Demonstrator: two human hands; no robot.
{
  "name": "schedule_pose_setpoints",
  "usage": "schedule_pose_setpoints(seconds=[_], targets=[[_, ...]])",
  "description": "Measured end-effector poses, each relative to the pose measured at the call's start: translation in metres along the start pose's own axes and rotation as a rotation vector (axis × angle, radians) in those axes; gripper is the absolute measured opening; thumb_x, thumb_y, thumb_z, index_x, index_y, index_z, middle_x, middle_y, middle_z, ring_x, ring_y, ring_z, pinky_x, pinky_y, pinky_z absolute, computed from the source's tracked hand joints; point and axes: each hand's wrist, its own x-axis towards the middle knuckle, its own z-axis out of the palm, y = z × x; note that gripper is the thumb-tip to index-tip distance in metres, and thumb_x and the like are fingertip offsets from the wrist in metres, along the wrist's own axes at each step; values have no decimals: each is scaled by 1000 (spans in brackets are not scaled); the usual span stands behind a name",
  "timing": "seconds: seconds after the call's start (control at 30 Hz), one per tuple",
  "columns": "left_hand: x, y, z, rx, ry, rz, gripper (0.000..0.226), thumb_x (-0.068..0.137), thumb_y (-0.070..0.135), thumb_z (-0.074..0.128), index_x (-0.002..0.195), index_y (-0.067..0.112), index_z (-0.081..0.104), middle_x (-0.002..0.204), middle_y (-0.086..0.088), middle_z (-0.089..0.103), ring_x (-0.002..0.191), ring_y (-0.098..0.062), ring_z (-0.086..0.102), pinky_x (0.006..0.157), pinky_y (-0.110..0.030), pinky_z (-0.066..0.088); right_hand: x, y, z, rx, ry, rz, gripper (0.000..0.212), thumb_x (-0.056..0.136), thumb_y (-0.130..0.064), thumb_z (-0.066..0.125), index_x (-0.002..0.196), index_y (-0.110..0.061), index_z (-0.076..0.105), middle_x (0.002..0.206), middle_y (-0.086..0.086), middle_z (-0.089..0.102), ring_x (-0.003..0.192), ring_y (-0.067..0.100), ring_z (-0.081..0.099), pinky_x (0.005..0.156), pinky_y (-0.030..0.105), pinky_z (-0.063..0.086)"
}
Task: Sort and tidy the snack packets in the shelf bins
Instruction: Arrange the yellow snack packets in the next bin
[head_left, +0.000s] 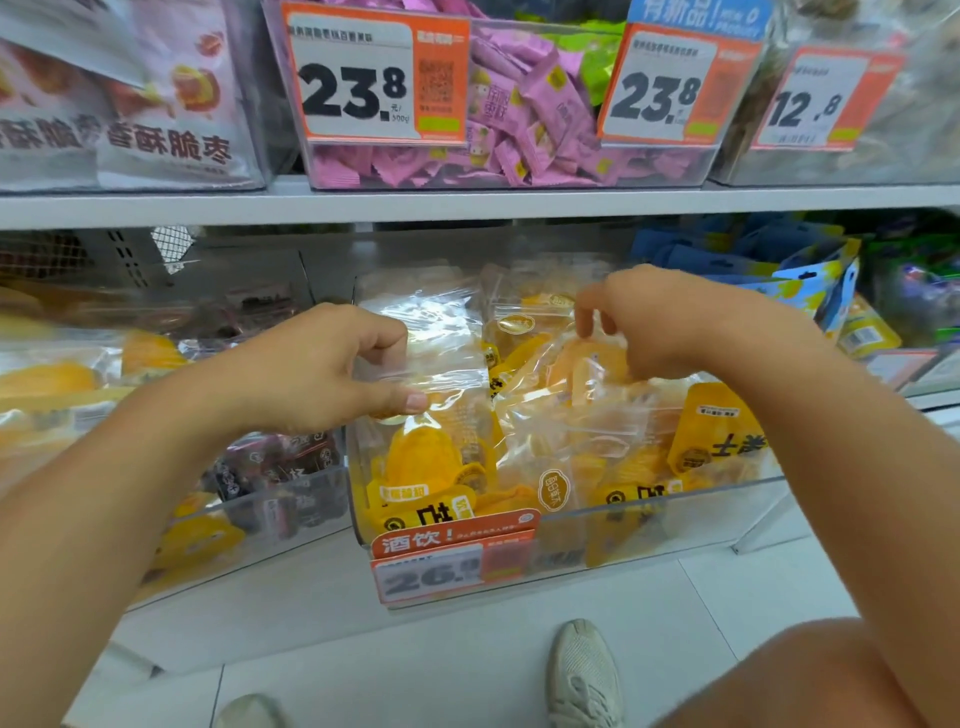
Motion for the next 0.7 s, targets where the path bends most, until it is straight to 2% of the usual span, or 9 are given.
schedule_pose_setpoints(seconds=[0.13, 0.2, 0.27, 0.37, 0.43, 0.47, 0.53, 0.6, 0.7], targets=[[-1, -1, 0, 0, 11, 11, 36, 74, 53, 73, 65, 24, 53, 64, 17, 58, 56, 5, 52, 53, -23, 32, -6, -22, -9, 210, 152, -224, 33, 77, 0, 62, 90, -29, 68, 90, -8, 64, 79, 12, 57, 60, 25, 43], [-1, 0, 0, -6, 12, 21, 37, 75, 51, 73, 65, 23, 52, 61, 17, 56, 53, 4, 51, 50, -16, 33, -7, -42, -6, 346, 9, -353, 24, 84, -13, 70, 91, -34, 77, 89, -16, 70, 80, 4, 61, 69, 22, 47], [-1, 0, 1, -4, 11, 23, 37, 76, 50, 73, 65, 22, 51, 59, 17, 53, 53, 3, 50, 51, -14, 34, -2, -55, 0, 386, -198, -351, 11, 84, -30, 77, 94, -34, 78, 83, -22, 70, 78, 0, 62, 72, 24, 48], [-1, -1, 1, -1, 9, 23, 37, 77, 49, 74, 65, 22, 51, 61, 18, 54, 56, 2, 51, 52, -16, 32, 9, -58, -3, 188, -270, -280, 28, 81, -39, 79, 108, -33, 75, 103, -18, 67, 93, 7, 61, 76, 26, 48], [-2, -1, 1, 2, 13, 23, 36, 78, 48, 74, 66, 22, 52, 61, 19, 55, 56, 2, 51, 52, -18, 31, 12, -63, -3, 51, -241, -267, 26, 87, -32, 72, 113, -29, 73, 119, -7, 66, 107, 19, 60, 89, 35, 51], [-2, -1, 1, 5, 13, 23, 37, 78, 47, 75, 66, 21, 52, 61, 20, 55, 56, 2, 51, 51, -17, 31, 13, -67, 0, 46, -211, -265, 22, 90, -23, 66, 111, -23, 73, 117, -3, 66, 105, 22, 60, 87, 35, 51], [-1, 0, 1, 10, 12, 17, 37, 79, 46, 75, 67, 19, 52, 60, 21, 55, 54, 4, 51, 51, -16, 33, 16, -74, 11, 106, -145, -258, 18, 92, -8, 59, 103, -11, 72, 94, 0, 66, 83, 19, 59, 67, 27, 47], [-1, -1, 1, 10, 15, 12, 37, 78, 49, 74, 67, 20, 53, 61, 18, 56, 55, 3, 51, 51, -17, 33, 16, -75, 18, 155, -136, -240, 19, 91, -1, 56, 97, -9, 73, 76, -6, 59, 65, 10, 51, 54, 22, 38], [-1, -3, 1, 6, 39, 7, 40, 72, 59, 68, 66, 23, 52, 62, 11, 55, 59, 1, 51, 55, -28, 32, 16, -66, 15, 162, -115, -265, 27, 84, 5, 61, 89, -16, 77, 78, -8, 65, 72, 10, 59, 65, 28, 51]])
